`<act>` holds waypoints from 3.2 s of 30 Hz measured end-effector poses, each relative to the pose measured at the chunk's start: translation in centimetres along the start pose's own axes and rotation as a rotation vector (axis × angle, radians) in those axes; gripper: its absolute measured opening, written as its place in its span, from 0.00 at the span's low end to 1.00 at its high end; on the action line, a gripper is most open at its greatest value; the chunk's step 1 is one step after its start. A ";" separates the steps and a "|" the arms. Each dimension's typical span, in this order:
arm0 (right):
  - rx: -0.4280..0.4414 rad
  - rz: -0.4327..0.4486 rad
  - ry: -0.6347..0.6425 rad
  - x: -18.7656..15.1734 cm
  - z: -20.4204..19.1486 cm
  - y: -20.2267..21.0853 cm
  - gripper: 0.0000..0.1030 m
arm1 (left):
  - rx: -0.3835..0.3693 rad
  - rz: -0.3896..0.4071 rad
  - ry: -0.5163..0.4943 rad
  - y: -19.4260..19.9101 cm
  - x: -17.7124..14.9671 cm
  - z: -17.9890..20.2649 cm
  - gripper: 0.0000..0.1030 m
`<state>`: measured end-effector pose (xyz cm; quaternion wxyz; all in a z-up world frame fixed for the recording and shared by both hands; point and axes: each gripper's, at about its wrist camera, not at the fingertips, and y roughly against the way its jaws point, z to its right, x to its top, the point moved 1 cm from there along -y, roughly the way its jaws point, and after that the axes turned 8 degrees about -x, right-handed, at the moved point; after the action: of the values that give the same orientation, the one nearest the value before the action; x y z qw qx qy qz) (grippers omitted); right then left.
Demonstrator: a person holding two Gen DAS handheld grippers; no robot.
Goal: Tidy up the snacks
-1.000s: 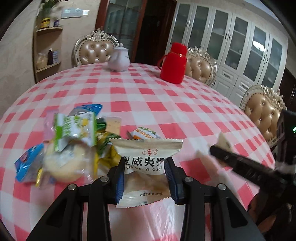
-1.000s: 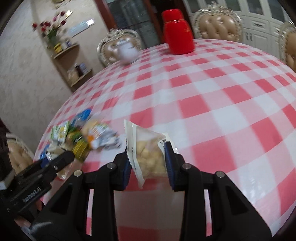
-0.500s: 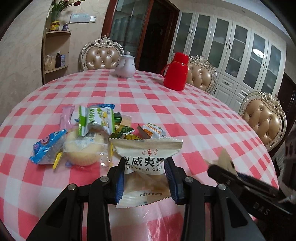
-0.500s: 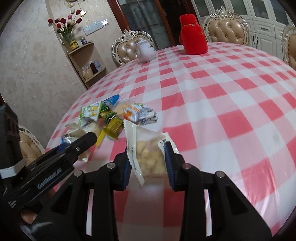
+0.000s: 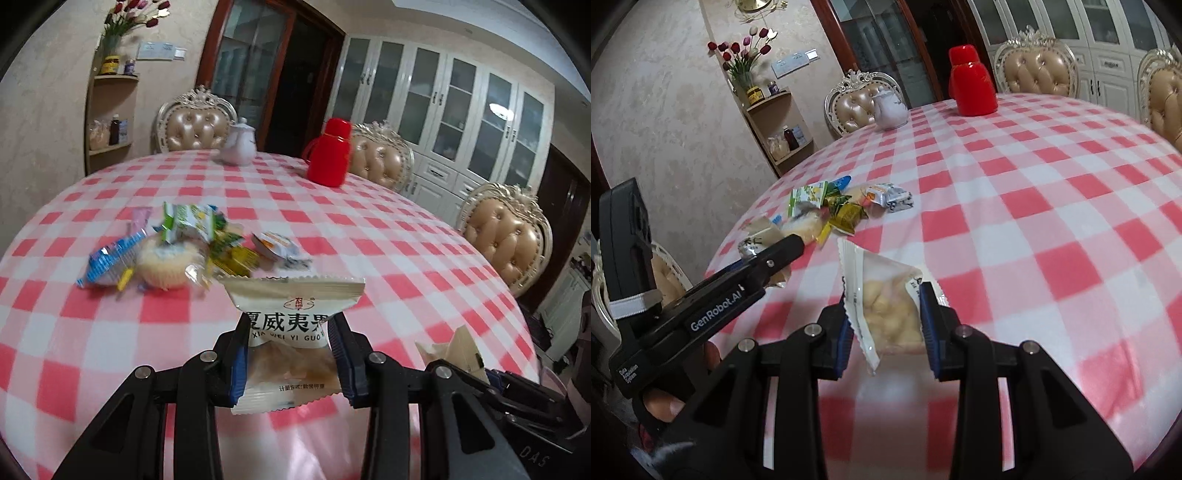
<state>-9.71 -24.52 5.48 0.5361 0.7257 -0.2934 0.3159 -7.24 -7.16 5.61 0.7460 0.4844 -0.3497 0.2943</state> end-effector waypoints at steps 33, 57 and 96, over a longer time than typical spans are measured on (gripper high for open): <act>-0.402 0.112 -0.148 -8.3 17.3 18.4 0.36 | -0.334 -0.188 -0.385 0.7 -9.5 22.8 0.39; -0.761 0.046 -0.289 -10.6 28.5 23.3 0.37 | -0.749 -0.447 -0.532 0.1 -17.0 35.7 0.40; -0.101 -0.067 0.093 8.2 -3.3 -12.9 0.77 | 0.238 0.187 0.511 -2.5 7.6 -25.5 0.83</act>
<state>4.84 -18.77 4.96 0.5952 0.6919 -0.2592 0.3159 5.20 16.34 3.16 0.7176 0.4442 -0.1567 0.5130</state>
